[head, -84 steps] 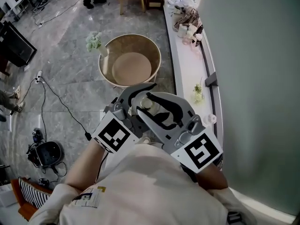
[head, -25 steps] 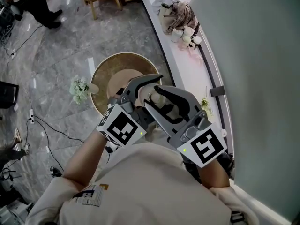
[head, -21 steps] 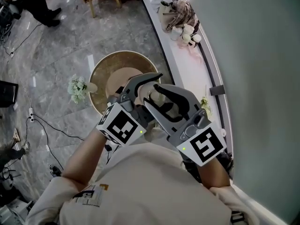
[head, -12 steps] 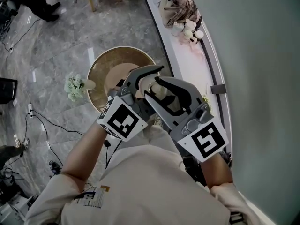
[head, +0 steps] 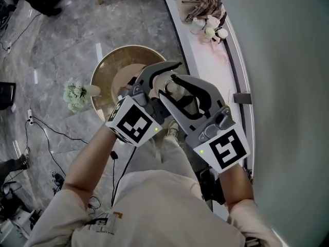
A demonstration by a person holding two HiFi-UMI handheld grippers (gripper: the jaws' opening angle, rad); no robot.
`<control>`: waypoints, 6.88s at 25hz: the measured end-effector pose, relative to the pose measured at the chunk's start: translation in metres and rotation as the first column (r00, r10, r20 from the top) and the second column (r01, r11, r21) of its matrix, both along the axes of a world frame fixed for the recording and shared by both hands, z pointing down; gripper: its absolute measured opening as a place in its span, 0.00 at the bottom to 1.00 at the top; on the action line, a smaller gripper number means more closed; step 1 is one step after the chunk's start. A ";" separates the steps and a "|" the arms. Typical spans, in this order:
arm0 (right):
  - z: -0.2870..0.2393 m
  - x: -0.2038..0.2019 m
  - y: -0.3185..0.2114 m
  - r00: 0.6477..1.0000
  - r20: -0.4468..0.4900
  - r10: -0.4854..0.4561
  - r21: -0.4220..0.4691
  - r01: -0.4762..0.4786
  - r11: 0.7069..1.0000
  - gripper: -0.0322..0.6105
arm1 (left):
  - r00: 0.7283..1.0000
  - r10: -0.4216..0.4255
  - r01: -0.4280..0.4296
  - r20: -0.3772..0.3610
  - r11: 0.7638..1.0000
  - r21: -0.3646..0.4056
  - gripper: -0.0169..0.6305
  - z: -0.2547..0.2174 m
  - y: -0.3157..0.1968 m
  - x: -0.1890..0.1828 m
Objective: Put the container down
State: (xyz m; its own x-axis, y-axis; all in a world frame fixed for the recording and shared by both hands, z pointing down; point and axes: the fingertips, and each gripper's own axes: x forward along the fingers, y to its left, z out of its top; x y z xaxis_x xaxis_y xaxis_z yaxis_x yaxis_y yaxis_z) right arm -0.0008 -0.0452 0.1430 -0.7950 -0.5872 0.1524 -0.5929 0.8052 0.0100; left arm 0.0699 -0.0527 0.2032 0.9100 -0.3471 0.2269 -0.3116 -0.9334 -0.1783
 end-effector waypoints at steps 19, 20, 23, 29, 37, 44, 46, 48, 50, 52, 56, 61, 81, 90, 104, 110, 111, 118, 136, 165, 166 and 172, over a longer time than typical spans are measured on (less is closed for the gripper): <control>0.158 0.015 -0.061 0.998 -0.044 0.035 -0.063 -0.038 0.997 0.26 | 0.999 -0.003 0.002 -0.038 1.000 -0.021 0.58 0.152 -0.060 0.016; 0.167 0.017 -0.062 0.998 -0.041 0.040 -0.070 -0.042 0.997 0.26 | 0.999 0.000 -0.001 -0.033 1.000 -0.026 0.58 0.161 -0.061 0.018; 0.194 0.023 -0.067 0.998 -0.040 0.054 -0.092 -0.058 0.994 0.26 | 1.000 0.002 -0.003 -0.015 0.999 -0.046 0.58 0.189 -0.065 0.022; 0.245 0.027 -0.078 0.996 -0.057 0.065 -0.109 -0.071 0.992 0.26 | 0.999 0.023 -0.025 -0.037 0.998 -0.053 0.58 0.238 -0.074 0.028; 0.321 0.022 -0.091 0.995 -0.052 0.088 -0.147 -0.095 0.985 0.26 | 0.998 0.052 -0.054 -0.020 0.994 -0.093 0.58 0.315 -0.083 0.022; 0.387 0.014 -0.100 0.994 -0.058 0.094 -0.192 -0.103 0.976 0.26 | 0.998 0.056 -0.056 -0.005 0.990 -0.132 0.58 0.381 -0.090 0.013; 0.403 0.015 -0.100 0.994 -0.060 0.090 -0.199 -0.101 0.975 0.26 | 0.999 0.049 -0.049 -0.005 0.989 -0.137 0.58 0.398 -0.090 0.015; 0.417 0.016 -0.102 0.994 -0.059 0.094 -0.199 -0.104 0.974 0.26 | 0.999 0.051 -0.052 -0.008 0.988 -0.144 0.58 0.414 -0.089 0.016; 0.433 0.016 -0.103 0.994 -0.060 0.094 -0.208 -0.104 0.972 0.26 | 0.999 0.051 -0.052 -0.010 0.987 -0.149 0.58 0.429 -0.090 0.016; 0.448 0.018 -0.103 0.994 -0.067 0.090 -0.217 -0.103 0.971 0.26 | 0.999 0.052 -0.054 -0.016 0.987 -0.154 0.58 0.443 -0.091 0.018; 0.476 0.022 -0.102 0.993 -0.077 0.087 -0.233 -0.103 0.967 0.26 | 0.998 0.057 -0.059 -0.016 0.986 -0.156 0.58 0.470 -0.090 0.022; 0.504 0.022 -0.101 0.994 -0.069 0.080 -0.238 -0.094 0.967 0.26 | 0.999 0.052 -0.050 0.011 0.987 -0.151 0.58 0.500 -0.090 0.021; 0.562 0.016 -0.098 0.991 -0.104 0.088 -0.277 -0.114 0.954 0.26 | 0.982 0.092 -0.047 0.166 0.965 -0.256 0.58 0.569 -0.077 0.012; 0.578 0.013 -0.093 0.988 -0.144 0.059 -0.234 -0.092 0.968 0.26 | 0.969 0.101 -0.035 0.225 0.959 -0.282 0.58 0.585 -0.074 0.009; 0.584 0.011 -0.089 0.994 -0.095 0.062 -0.241 -0.083 0.967 0.27 | 0.961 0.102 -0.021 0.258 0.954 -0.299 0.58 0.586 -0.072 0.000; 0.568 0.013 -0.098 0.994 -0.025 0.110 -0.289 -0.113 0.951 0.35 | 0.966 0.063 0.026 0.251 0.941 -0.337 0.58 0.576 -0.072 -0.015; 0.564 0.014 -0.098 0.994 -0.021 0.108 -0.290 -0.110 0.951 0.35 | 0.961 0.073 0.022 0.265 0.940 -0.339 0.58 0.575 -0.069 -0.018; 0.514 0.027 -0.101 0.993 -0.010 0.117 -0.275 -0.116 0.954 0.36 | 0.964 -0.008 0.103 0.265 0.932 -0.348 0.58 0.534 -0.067 -0.051; 0.277 0.046 -0.120 0.964 -0.026 0.263 -0.093 -0.265 0.960 0.11 | 0.957 -0.279 0.291 0.083 0.908 -0.302 0.26 0.288 -0.090 -0.102; -0.102 0.048 -0.053 0.963 0.047 0.265 0.168 -0.269 0.948 0.08 | 0.893 -0.428 0.429 -0.140 0.903 -0.027 0.06 -0.112 -0.066 -0.119; -0.111 0.049 -0.050 0.962 0.055 0.266 0.177 -0.272 0.946 0.08 | 0.890 -0.432 0.435 -0.148 0.900 -0.012 0.06 -0.122 -0.063 -0.118; -0.161 0.059 -0.019 0.957 0.116 0.266 0.212 -0.285 0.935 0.08 | 0.875 -0.454 0.469 -0.168 0.881 0.062 0.05 -0.175 -0.030 -0.121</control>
